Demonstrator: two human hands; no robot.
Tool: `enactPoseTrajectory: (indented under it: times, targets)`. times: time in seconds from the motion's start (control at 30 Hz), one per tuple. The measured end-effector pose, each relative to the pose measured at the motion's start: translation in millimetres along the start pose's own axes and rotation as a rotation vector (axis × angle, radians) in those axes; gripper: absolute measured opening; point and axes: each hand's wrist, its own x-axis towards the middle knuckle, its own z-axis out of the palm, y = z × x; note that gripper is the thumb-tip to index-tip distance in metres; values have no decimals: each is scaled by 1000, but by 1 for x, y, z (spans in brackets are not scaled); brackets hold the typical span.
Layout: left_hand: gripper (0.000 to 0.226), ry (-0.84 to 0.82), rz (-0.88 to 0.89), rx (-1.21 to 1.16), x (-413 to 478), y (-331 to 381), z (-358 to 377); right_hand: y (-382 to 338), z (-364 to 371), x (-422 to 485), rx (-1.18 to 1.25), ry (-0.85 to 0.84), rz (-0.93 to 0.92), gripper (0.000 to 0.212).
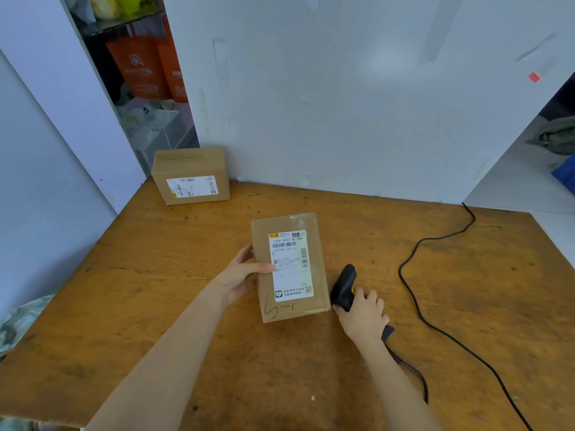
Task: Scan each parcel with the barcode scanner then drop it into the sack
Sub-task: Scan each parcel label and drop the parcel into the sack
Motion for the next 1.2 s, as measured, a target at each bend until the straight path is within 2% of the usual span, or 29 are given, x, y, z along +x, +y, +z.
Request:
enactPoseTrajectory:
  times: [0.07,0.17,0.27,0.33,0.43,0.5,0.63,0.8,1.2]
  targets:
    - [106,-2,4,7,0,0,0,0,-4,-3,154,25,-27,55]
    - [107,24,12,-15,2,-1,-2,-4,-26,-18,605,33,-125,36]
    - [116,59,23,-40,5,-1,-3,-11,-61,-45,980,40,-200,34]
    - [120,57,32,-27,6,0,-1,-15,-79,-67,1131,2,-287,33]
    - [122,35,39,10,7,-1,7,-28,-92,-102,1136,-139,-424,34]
    - [123,27,41,34,7,-3,13,-39,-93,-120,1115,-176,-446,38]
    - [120,26,50,54,5,-5,19,-49,-90,-138,1057,-97,-403,58]
    - [104,43,47,66,5,-7,20,-50,-90,-145,988,-23,-383,79]
    - [104,51,53,40,7,-9,18,-49,-89,-147,981,-10,-399,74]
